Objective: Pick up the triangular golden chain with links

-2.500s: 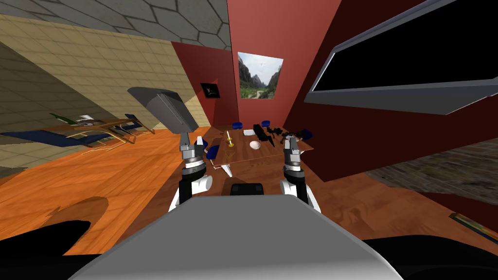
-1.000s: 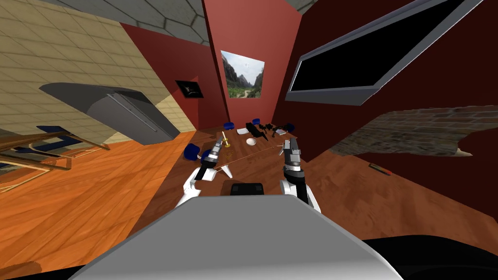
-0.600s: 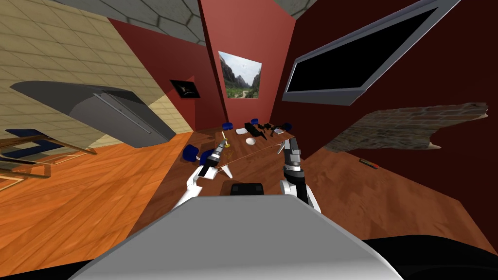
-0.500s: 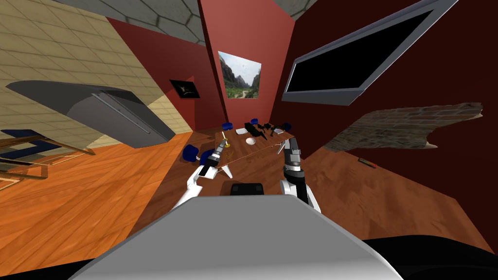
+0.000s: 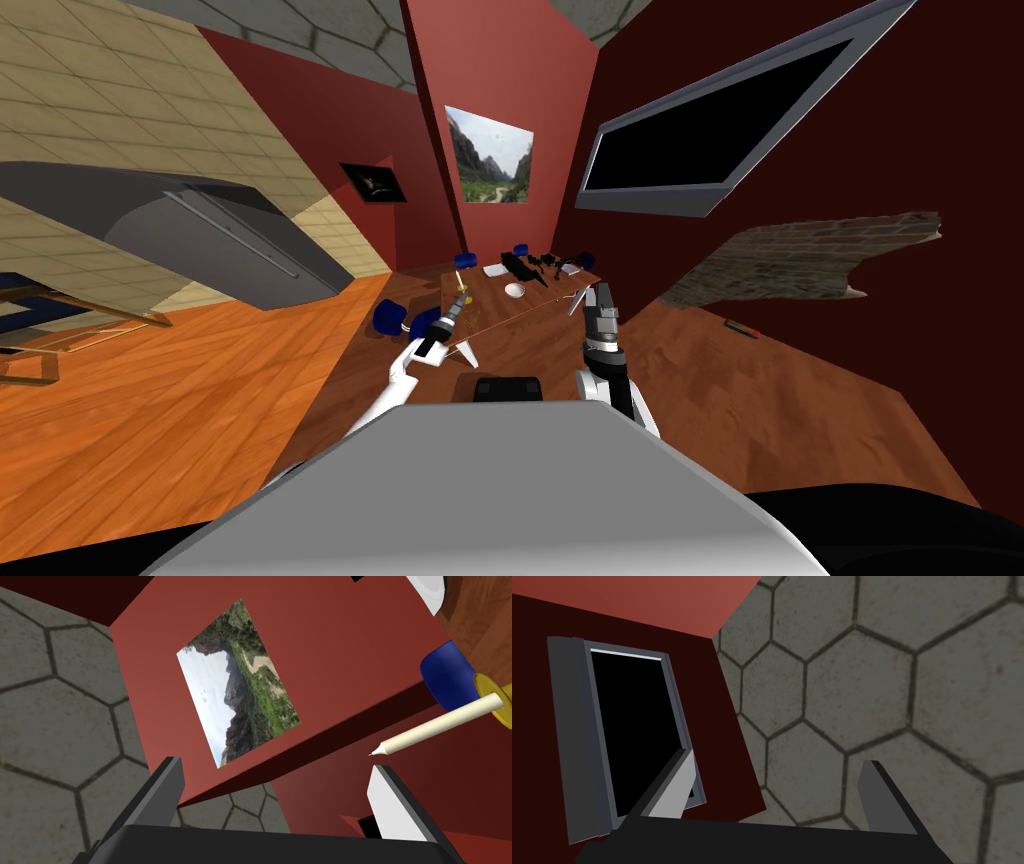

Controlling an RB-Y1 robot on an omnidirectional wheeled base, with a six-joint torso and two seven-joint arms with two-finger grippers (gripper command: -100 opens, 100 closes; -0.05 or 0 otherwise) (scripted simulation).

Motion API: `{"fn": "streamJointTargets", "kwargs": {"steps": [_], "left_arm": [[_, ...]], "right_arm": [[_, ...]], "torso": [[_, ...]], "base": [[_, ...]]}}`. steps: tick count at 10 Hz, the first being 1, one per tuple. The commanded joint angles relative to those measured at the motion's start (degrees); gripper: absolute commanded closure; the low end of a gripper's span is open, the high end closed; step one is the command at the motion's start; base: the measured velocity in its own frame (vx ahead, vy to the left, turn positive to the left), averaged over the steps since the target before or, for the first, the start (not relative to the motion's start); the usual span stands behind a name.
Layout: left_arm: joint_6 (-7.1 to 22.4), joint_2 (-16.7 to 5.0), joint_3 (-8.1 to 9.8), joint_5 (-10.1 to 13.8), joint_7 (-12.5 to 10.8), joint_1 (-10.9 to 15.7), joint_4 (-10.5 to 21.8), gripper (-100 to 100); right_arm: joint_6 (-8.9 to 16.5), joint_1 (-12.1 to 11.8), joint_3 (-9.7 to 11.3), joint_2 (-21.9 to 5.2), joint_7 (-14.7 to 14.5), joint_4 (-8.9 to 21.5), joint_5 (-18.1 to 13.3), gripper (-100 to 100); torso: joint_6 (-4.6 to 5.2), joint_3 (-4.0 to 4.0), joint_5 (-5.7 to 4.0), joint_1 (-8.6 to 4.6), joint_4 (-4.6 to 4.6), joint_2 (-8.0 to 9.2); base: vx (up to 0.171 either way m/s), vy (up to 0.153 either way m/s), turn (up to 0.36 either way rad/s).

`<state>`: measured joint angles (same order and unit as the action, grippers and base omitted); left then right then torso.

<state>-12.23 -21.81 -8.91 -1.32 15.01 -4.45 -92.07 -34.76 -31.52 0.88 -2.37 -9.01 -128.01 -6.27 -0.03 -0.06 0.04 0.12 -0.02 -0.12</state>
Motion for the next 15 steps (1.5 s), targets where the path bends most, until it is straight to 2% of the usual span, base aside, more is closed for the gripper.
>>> {"fn": "streamJointTargets", "kwargs": {"steps": [1, 2, 6, 7, 11, 12, 15], "left_arm": [[2.23, -0.41, -0.52, -0.62, -0.30, 1.22, 2.86, -100], [2.23, -0.41, -0.52, -0.62, -0.30, 1.22, 3.09, -100], [7.84, -0.89, -1.47, -2.61, -1.93, 3.22, 10.71, -100], [7.84, -0.89, -1.47, -2.61, -1.93, 3.22, 10.71, -100], [13.34, -0.72, -2.04, -4.74, -4.25, 4.45, 17.72, -100], [13.34, -0.72, -2.04, -4.74, -4.25, 4.45, 17.72, -100], [16.94, -0.41, -2.47, -6.17, -5.94, 5.19, 22.21, -100]], "right_arm": [[0.00, 0.00, 0.00, 0.00, 0.00, 0.00, 0.00, 0], [0.00, 0.00, 0.00, 0.00, 0.00, 0.00, 0.00, 0], [0.00, -0.01, 0.00, 0.00, 0.00, 0.00, 0.00, 0], [0.00, -0.01, 0.00, 0.00, 0.00, 0.00, 0.00, 0], [0.00, -0.01, 0.00, 0.00, 0.00, 0.00, 0.00, 0], [0.00, -0.01, 0.00, 0.00, 0.00, 0.00, 0.00, 0], [0.00, -0.01, 0.00, 0.00, 0.00, 0.00, 0.00, 0]], "torso": [[0.00, 0.00, 0.00, 0.00, 0.00, 0.00], [0.00, -0.01, 0.00, -0.01, 0.00, -0.02], [-0.01, -0.07, -0.01, -0.04, -0.03, -0.13], [-0.01, -0.09, -0.01, -0.05, -0.04, -0.16], [-0.02, -0.10, -0.03, -0.11, -0.04, -0.17], [-0.02, -0.12, -0.02, -0.11, -0.04, -0.20], [-0.02, -0.09, -0.03, -0.14, -0.03, -0.15]], "base": [[0.009, 0.021, -0.048], [0.010, 0.016, -0.018], [0.032, 0.011, -0.008], [0.032, 0.001, 0.002], [0.046, -0.003, 0.026], [0.042, -0.004, 0.009], [0.043, -0.016, 0.022]]}}
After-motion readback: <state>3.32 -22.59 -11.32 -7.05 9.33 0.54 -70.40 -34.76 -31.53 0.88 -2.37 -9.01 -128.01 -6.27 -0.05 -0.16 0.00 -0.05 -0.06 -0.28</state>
